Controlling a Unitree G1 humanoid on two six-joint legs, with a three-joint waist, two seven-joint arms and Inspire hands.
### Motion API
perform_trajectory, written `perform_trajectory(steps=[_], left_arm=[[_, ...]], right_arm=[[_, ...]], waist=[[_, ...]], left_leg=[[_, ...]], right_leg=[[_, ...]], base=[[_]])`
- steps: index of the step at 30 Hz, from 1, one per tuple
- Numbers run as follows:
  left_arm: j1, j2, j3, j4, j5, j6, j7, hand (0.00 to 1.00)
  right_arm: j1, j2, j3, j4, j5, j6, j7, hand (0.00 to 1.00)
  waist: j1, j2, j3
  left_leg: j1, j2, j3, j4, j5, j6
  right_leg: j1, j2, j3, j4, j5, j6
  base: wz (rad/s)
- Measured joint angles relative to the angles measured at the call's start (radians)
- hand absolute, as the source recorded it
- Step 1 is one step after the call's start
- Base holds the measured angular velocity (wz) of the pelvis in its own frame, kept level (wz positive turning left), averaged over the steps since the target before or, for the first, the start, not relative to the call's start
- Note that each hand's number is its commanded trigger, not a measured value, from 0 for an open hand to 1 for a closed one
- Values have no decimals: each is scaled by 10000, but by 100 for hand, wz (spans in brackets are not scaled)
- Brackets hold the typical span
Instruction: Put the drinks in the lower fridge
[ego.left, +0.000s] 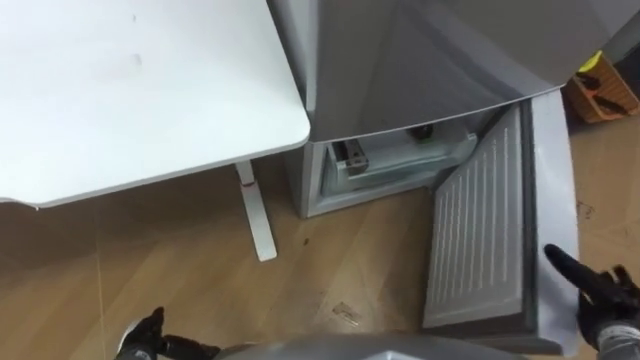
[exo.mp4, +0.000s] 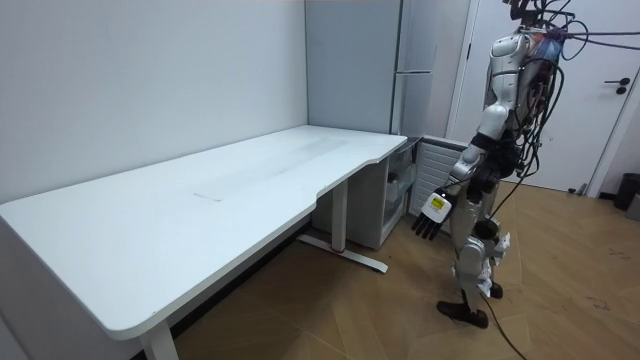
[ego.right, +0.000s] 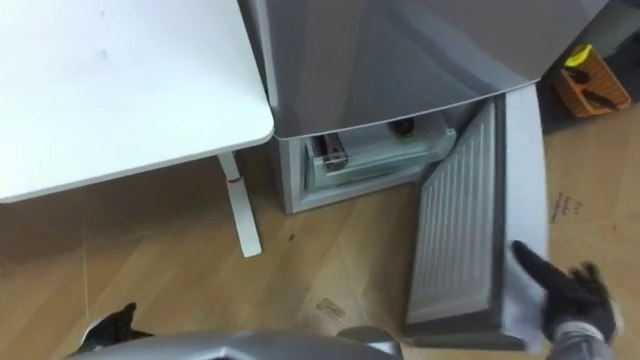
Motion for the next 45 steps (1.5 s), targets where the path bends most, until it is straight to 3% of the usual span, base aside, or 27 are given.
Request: perform_trajectory(steps=[3,7,10,12,15,18,24,39,45], left_arm=[[-255,100,-564,-5,-42,98,-76,0],[-732,91,-1147,91,-73,195,-60,0],[-864,106,-1609,97,-387,222,137,0],[-999,6,-1767,76,-467,277,151,0],[-1136,-110,-1930,49,-466,372,120,0],[-1118,-148,-1909,14,-510,440,122,0],[-968,-173,-1897,-198,-1083,634,165,0],[-700,-125,-1845,-217,-1959,816,374,0],[-475,-129,-1825,-435,-2222,805,432,0]], right_arm=[[27,27,1223,-1134,9,272,212,0],[26,-121,2129,-2334,49,663,348,0],[-197,-163,3227,-3444,87,746,1403,0],[-890,5,4229,-4632,121,848,2510,0],[-1897,99,5106,-5158,217,1171,3587,0],[-2087,59,5116,-5159,193,1623,4117,0],[-1953,-55,5103,-5149,-46,2272,4457,0],[-1574,-226,4720,-4138,-534,2605,4869,0],[-1582,-220,4317,-2031,-1303,2595,4939,0]], waist=[[277,59,4],[829,118,24],[1097,126,28],[1253,222,64],[1422,290,43],[1520,264,30],[1522,330,56],[1464,254,3],[1447,242,45]], left_leg=[[-161,61,-10,36,34,-50],[-239,148,3,66,75,-107],[-232,224,-37,99,141,-204],[-345,247,-163,185,151,-220],[-426,165,-444,237,171,-186],[-509,75,-774,250,201,-136],[-515,15,-822,176,186,-101],[-477,-35,-1035,173,223,-82],[-266,-43,-1164,180,221,-87]], right_leg=[[-137,64,-16,-19,86,-58],[-243,131,-112,-13,143,-140],[-237,186,-389,-13,155,-161],[-247,200,-514,-17,161,-172],[-203,143,-811,-31,162,-173],[-92,71,-1114,-34,162,-173],[-69,20,-1138,-34,160,-169],[163,-2,-1481,-185,155,-160],[432,-11,-1616,-200,155,-160]], base=[[-8],[-1],[6],[17],[31],[35],[4],[4],[6]])
